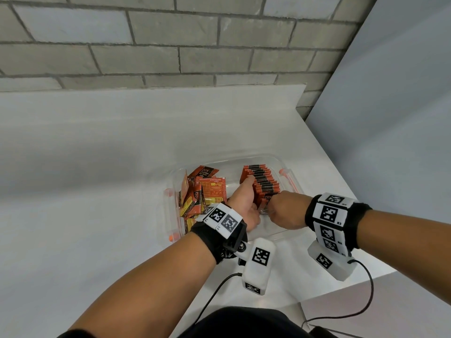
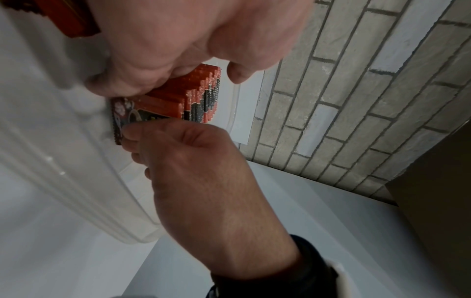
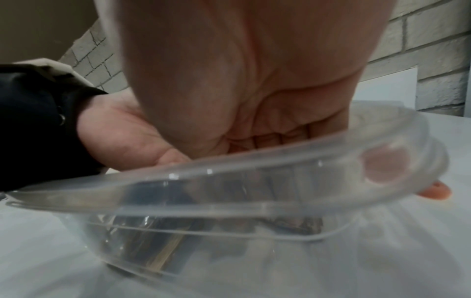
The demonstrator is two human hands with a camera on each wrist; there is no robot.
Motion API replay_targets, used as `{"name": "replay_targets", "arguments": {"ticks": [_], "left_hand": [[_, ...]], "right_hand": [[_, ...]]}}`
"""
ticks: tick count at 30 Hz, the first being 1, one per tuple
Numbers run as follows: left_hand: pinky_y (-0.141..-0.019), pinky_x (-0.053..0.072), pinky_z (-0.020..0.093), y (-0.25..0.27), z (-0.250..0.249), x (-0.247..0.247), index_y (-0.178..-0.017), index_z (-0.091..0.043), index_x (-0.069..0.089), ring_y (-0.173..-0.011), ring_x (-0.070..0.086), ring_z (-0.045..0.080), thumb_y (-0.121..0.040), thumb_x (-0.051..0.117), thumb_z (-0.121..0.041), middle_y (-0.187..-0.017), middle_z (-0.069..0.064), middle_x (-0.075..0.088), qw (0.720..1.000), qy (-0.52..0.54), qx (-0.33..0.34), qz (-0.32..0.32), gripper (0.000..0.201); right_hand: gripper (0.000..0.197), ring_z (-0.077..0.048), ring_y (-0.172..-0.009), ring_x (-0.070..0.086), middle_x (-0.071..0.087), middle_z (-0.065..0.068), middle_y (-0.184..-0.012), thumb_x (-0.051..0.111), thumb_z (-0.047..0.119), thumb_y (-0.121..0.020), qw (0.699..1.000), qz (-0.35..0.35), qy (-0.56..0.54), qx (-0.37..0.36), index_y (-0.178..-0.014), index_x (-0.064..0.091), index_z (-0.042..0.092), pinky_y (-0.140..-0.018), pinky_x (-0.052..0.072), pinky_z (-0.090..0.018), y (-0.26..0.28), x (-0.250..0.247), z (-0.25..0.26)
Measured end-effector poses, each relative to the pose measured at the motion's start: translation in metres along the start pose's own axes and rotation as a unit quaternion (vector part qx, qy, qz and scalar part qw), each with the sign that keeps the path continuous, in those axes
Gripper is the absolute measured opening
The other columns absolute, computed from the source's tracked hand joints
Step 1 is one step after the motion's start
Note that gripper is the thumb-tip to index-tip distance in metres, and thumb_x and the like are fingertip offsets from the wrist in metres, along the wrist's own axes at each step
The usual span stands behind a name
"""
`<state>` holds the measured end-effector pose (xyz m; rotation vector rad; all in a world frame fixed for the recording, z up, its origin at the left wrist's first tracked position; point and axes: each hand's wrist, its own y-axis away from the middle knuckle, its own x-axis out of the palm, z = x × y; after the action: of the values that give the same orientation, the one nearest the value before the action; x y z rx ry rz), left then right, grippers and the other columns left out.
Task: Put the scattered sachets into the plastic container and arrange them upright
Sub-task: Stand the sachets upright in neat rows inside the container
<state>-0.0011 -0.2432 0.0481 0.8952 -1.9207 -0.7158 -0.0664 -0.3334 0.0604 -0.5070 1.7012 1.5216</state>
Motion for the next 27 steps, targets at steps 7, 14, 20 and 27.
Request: {"name": "replay_targets", "arguments": {"ticks": [7, 14, 20, 27], "left_hand": [[-0.116, 0.014, 0.04, 0.004, -0.001, 0.0, -0.142, -0.012, 0.043, -0.123, 0.05, 0.019, -0.098, 0.039, -0.051, -0.144, 0.01, 0.048, 1.0, -0.018, 0.005, 0.008, 0.059], [-0.114, 0.019, 0.035, 0.005, -0.001, -0.001, -0.141, -0.013, 0.044, -0.133, 0.042, 0.018, -0.098, 0.039, -0.05, -0.142, 0.008, 0.05, 1.0, -0.021, 0.008, 0.019, 0.057], [-0.116, 0.015, 0.038, 0.007, -0.001, -0.001, -0.141, -0.011, 0.044, -0.135, 0.04, 0.02, -0.098, 0.038, -0.05, -0.143, 0.01, 0.049, 0.999, -0.026, 0.006, 0.018, 0.058], [-0.116, 0.015, 0.04, 0.006, -0.001, -0.002, -0.11, -0.015, 0.06, -0.128, 0.048, 0.019, -0.098, 0.038, -0.05, -0.135, 0.009, 0.057, 1.0, -0.025, 0.002, 0.014, 0.043]], "right_hand": [[0.031, -0.02, -0.077, 0.049, 0.057, -0.007, -0.082, 0.04, 0.011, -0.096, 1.0, 0.003, -0.022, -0.008, -0.067, 0.05, 0.014, -0.062, 0.036, -0.02, 0.007, -0.001, -0.001], [0.03, -0.017, -0.074, 0.047, 0.057, -0.008, -0.083, 0.036, 0.009, -0.098, 0.999, -0.035, 0.015, -0.031, -0.091, 0.064, 0.002, -0.047, 0.027, -0.012, 0.009, -0.006, -0.004], [0.032, -0.017, -0.074, 0.049, 0.062, -0.011, -0.087, 0.038, 0.012, -0.099, 0.998, -0.046, -0.025, -0.036, -0.096, 0.066, -0.002, -0.048, 0.027, -0.008, 0.011, -0.005, -0.006], [0.03, -0.017, -0.072, 0.051, 0.066, -0.01, -0.089, 0.039, 0.012, -0.096, 0.995, -0.066, -0.076, -0.025, -0.092, 0.067, 0.002, -0.051, 0.031, -0.01, 0.015, -0.007, -0.007]]}}
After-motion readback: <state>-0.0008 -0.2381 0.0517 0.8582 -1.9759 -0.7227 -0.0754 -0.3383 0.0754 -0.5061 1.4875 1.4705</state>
